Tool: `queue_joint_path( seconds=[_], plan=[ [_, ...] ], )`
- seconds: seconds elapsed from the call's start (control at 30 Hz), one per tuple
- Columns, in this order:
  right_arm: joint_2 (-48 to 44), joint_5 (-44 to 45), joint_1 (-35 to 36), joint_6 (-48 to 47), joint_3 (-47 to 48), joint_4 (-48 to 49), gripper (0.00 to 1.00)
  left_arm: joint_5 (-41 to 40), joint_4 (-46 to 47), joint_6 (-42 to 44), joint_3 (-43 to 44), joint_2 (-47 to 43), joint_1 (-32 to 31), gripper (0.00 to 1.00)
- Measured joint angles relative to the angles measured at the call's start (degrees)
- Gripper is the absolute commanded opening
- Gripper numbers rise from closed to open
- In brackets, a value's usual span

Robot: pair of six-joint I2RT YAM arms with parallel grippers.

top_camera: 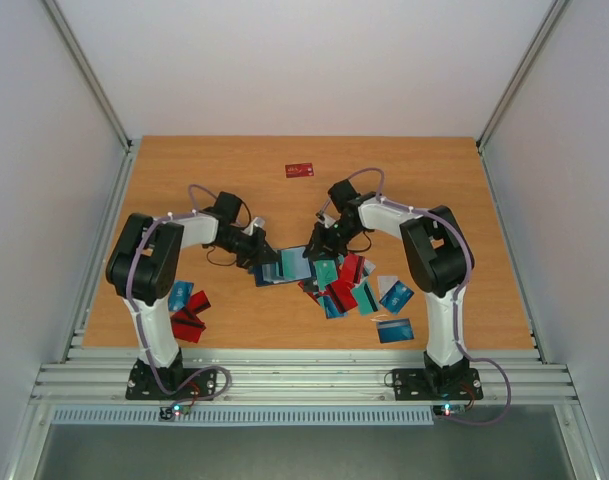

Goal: Put the credit cards into the card holder

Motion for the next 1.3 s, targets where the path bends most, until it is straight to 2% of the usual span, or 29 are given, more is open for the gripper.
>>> queue_joint_path(
  seconds=[0.3,0.6,0.83,1.3],
  plan=[
    [2.0,0.6,0.0,-0.2,0.2,-0.7,0.16,-0.7,-0.6,0.1,0.6,0.3,-0.6,0.0],
    [2.1,0.6,0.1,-0.2,0.2,-0.6,0.14,-0.4,1.4,-4.9,0.4,0.7,-0.9,0.0],
    [2.1,0.5,0.4,0.1,0.2,-0.3,0.13,0.0,4.9,-9.0,-0.3,1.4,-1.4,0.0],
    [2.1,0.4,0.5,0.3,0.2,-0.4,0.14,0.2,7.8,-10.4,0.4,3.1,-3.2,0.0]
  ],
)
